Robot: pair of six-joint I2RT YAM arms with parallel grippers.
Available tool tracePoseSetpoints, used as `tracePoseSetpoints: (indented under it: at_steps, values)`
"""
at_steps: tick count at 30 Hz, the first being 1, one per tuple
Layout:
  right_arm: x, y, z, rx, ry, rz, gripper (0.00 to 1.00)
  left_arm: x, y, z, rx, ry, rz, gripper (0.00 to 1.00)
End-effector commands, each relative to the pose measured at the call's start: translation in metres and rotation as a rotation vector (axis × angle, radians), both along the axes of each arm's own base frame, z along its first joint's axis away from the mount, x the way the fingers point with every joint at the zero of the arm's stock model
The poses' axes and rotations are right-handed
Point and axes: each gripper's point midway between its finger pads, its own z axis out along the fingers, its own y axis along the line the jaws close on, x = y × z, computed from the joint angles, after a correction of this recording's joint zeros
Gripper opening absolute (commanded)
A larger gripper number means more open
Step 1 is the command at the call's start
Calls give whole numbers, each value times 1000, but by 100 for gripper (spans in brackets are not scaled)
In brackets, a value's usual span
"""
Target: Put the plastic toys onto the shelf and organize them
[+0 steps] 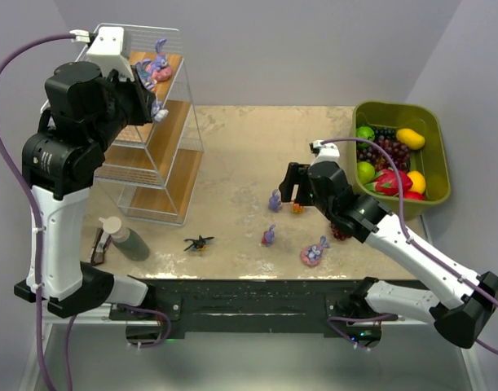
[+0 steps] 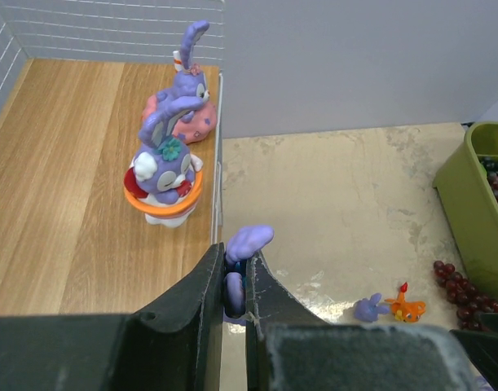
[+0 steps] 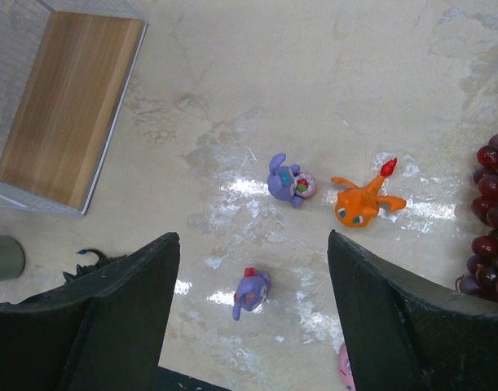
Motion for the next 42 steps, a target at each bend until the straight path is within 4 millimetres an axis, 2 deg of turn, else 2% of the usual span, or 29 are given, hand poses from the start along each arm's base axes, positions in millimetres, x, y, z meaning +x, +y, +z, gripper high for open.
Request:
tracePoseSetpoints:
  at_steps: [1, 8, 14, 20, 42]
  values:
    - [3, 9, 12, 10, -10, 40, 76, -10, 13, 17, -35, -51, 37, 0]
    - [3, 18, 3, 14, 6, 73, 76, -4, 15, 13, -28, -36, 33, 0]
    - [-1, 33, 18, 71, 16, 139, 77, 0, 16, 12, -12, -38, 27, 0]
    - [3, 42, 12, 51, 30, 176, 77, 10, 14, -4, -3, 13, 3, 0]
    - [14, 57, 5, 8, 41, 250, 77, 4, 39, -4, -18, 16, 62, 1]
